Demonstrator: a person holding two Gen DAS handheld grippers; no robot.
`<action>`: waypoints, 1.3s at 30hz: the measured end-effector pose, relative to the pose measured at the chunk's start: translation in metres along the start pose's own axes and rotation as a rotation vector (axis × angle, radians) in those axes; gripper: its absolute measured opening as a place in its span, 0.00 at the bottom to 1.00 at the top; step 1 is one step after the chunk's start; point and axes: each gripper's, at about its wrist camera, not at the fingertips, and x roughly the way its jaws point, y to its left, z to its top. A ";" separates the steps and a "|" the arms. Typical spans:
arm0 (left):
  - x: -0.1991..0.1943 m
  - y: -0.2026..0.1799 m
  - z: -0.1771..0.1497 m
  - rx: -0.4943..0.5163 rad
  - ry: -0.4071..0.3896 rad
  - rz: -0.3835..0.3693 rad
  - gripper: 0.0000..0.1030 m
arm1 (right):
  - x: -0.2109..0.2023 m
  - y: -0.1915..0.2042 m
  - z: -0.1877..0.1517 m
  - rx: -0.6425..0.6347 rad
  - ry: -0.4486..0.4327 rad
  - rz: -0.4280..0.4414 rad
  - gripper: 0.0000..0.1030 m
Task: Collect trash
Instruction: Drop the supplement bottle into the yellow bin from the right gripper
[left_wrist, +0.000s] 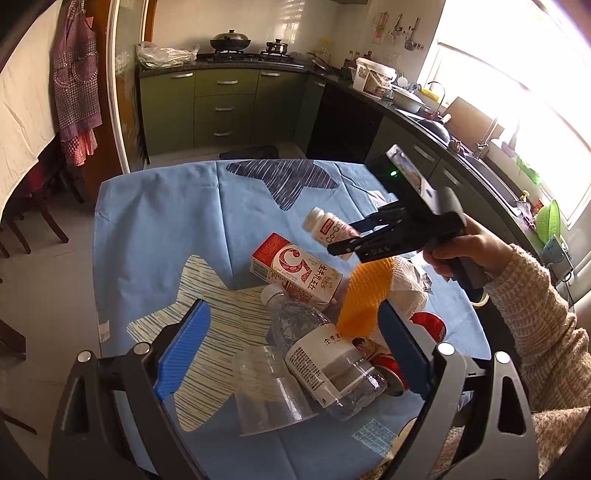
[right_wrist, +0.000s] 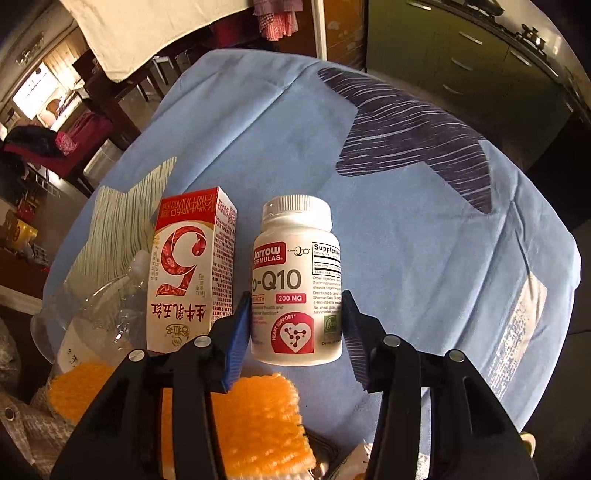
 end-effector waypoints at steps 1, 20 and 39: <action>0.001 0.000 -0.001 -0.001 0.001 -0.001 0.85 | -0.012 -0.006 -0.006 0.023 -0.027 0.002 0.46; 0.004 -0.059 0.001 0.113 0.011 -0.053 0.86 | -0.115 -0.217 -0.297 0.735 -0.102 -0.340 0.46; 0.060 -0.102 0.002 0.353 0.126 -0.057 0.88 | -0.112 -0.230 -0.331 0.830 -0.148 -0.299 0.56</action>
